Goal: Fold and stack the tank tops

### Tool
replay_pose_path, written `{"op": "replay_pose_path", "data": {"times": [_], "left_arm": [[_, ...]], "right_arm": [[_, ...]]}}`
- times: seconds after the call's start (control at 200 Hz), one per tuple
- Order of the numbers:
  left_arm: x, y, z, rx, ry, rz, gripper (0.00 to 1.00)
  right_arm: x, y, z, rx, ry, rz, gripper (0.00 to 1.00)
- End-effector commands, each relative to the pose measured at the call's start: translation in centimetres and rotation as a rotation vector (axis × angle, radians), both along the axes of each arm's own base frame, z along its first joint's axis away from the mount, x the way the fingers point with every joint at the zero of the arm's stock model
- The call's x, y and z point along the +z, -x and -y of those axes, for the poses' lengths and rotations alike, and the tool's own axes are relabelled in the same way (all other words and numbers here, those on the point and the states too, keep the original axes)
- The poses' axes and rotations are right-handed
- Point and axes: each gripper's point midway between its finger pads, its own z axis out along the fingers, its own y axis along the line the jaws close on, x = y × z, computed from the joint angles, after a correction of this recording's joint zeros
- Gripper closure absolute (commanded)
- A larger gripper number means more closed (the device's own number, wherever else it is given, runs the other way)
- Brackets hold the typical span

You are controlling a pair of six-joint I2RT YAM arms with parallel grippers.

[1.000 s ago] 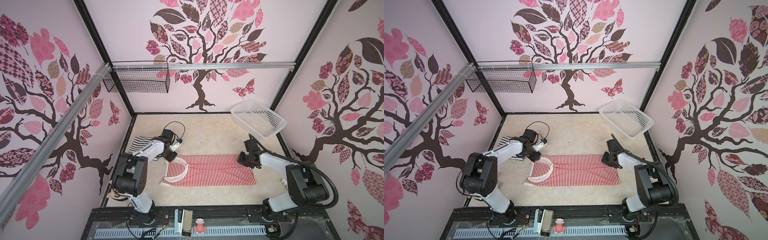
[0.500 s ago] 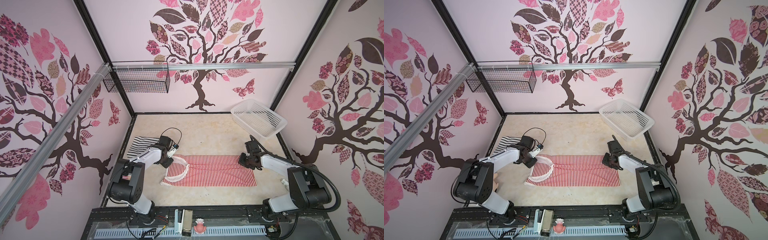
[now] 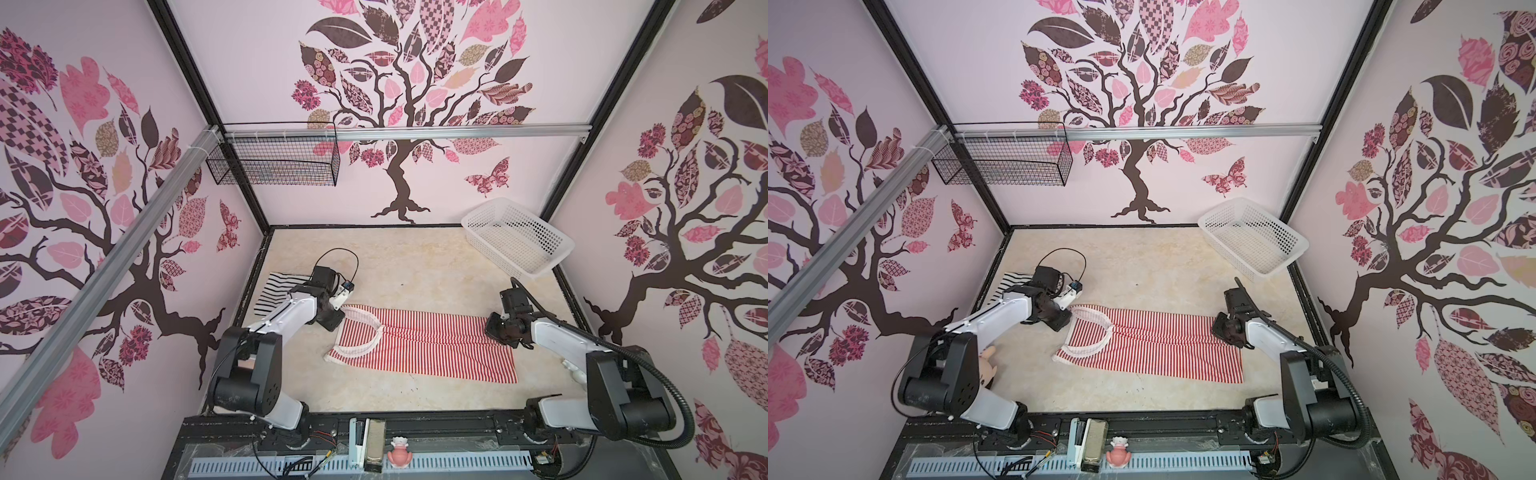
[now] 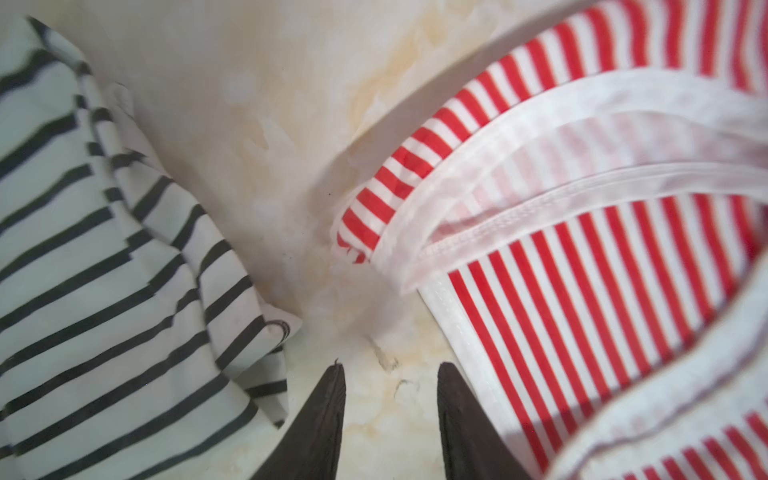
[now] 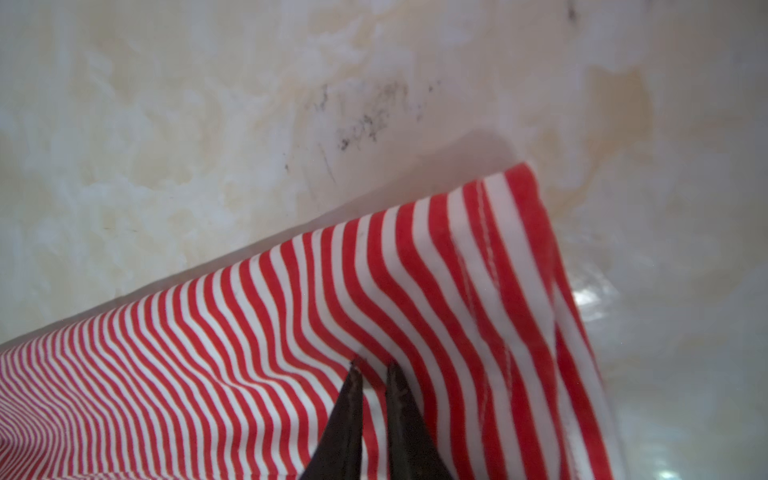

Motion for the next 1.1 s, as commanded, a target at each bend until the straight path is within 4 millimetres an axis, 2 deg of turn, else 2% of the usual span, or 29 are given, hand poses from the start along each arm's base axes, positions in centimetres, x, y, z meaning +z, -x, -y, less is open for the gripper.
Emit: {"op": "replay_pose_path", "data": {"times": [0.0,0.085,0.265,0.425,0.835,0.965,1.096], "left_arm": [[4.6,-1.6,3.1,-0.012,0.17,0.069,0.59],[5.0,-2.9,4.5,-0.027,0.191,0.072,0.58],[2.8,-5.5,6.3,-0.052,0.166,0.036,0.58],[0.7,-5.8,7.0,-0.063,0.148,-0.019,0.59],[-4.4,-3.5,4.4,-0.056,0.034,-0.105,0.59],[-5.2,-3.7,3.8,-0.053,0.021,-0.109,0.59],[-5.8,-4.3,3.4,-0.047,0.007,-0.119,0.59]], "right_arm": [[0.3,1.5,0.5,-0.01,0.012,-0.046,0.82],[0.5,1.4,0.5,-0.01,0.019,-0.045,0.79],[0.7,1.1,0.4,-0.014,0.012,-0.043,0.74],[0.7,1.2,0.6,-0.019,0.018,-0.043,0.74],[3.6,-0.7,-0.1,0.01,-0.011,0.048,0.65],[3.2,-0.9,-0.1,0.017,-0.004,0.041,0.65],[1.7,-0.5,0.0,0.016,0.001,0.003,0.66]]}}
